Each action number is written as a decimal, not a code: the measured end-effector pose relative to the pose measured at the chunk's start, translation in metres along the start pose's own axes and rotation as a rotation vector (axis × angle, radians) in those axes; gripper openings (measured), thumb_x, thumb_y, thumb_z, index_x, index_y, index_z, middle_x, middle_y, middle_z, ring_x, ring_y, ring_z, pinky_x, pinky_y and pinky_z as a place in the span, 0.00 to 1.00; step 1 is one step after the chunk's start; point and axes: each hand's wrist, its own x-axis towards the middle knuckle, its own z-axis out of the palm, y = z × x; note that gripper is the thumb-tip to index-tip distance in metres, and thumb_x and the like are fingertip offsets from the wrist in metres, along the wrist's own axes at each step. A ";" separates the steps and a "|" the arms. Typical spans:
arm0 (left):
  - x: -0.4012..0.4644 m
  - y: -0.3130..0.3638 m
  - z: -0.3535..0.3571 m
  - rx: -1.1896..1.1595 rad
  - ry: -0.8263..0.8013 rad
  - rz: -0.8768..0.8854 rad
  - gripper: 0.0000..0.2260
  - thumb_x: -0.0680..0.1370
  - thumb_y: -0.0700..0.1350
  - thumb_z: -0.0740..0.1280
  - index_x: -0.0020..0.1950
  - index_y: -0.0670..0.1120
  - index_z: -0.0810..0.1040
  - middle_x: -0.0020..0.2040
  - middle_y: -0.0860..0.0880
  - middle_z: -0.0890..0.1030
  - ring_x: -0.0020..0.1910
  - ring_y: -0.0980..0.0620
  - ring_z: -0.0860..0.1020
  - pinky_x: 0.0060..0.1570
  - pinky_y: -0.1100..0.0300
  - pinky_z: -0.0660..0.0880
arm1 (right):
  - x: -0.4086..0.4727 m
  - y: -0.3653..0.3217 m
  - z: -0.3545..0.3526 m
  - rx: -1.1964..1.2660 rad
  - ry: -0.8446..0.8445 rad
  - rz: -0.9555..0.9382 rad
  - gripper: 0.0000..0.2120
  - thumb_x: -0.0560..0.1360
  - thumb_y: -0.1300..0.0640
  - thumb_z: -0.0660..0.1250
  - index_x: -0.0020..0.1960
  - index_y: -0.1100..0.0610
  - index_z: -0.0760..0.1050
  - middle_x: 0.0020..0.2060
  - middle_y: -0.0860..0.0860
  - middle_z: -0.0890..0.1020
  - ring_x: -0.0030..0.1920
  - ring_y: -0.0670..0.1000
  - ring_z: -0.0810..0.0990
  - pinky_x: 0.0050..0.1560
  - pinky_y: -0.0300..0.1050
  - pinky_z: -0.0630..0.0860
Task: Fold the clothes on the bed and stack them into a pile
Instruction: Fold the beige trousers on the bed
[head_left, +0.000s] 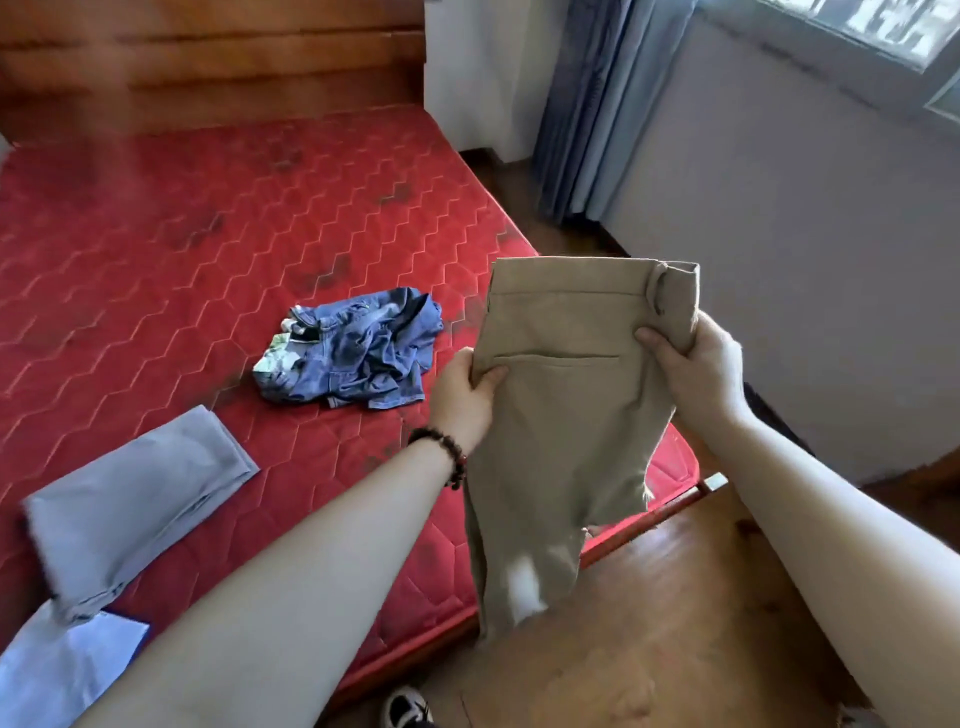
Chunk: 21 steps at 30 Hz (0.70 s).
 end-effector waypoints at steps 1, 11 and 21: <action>0.011 -0.006 0.009 0.042 0.045 0.004 0.07 0.79 0.43 0.67 0.42 0.48 0.71 0.36 0.54 0.76 0.38 0.50 0.74 0.35 0.61 0.66 | 0.010 0.011 0.007 0.000 0.002 0.024 0.07 0.71 0.49 0.72 0.39 0.46 0.74 0.34 0.37 0.80 0.36 0.34 0.76 0.36 0.27 0.68; 0.160 -0.075 0.082 0.350 0.286 0.044 0.11 0.82 0.49 0.60 0.51 0.40 0.69 0.30 0.50 0.69 0.28 0.46 0.68 0.29 0.54 0.58 | 0.174 0.113 0.111 -0.009 -0.087 0.053 0.14 0.71 0.47 0.73 0.39 0.55 0.73 0.33 0.43 0.78 0.33 0.36 0.74 0.34 0.28 0.68; 0.294 -0.257 0.124 0.642 0.010 -0.438 0.25 0.81 0.52 0.62 0.74 0.41 0.62 0.70 0.38 0.70 0.67 0.41 0.71 0.63 0.50 0.69 | 0.281 0.310 0.267 -0.340 -0.594 0.302 0.33 0.75 0.42 0.68 0.73 0.55 0.63 0.65 0.57 0.74 0.57 0.58 0.78 0.46 0.42 0.71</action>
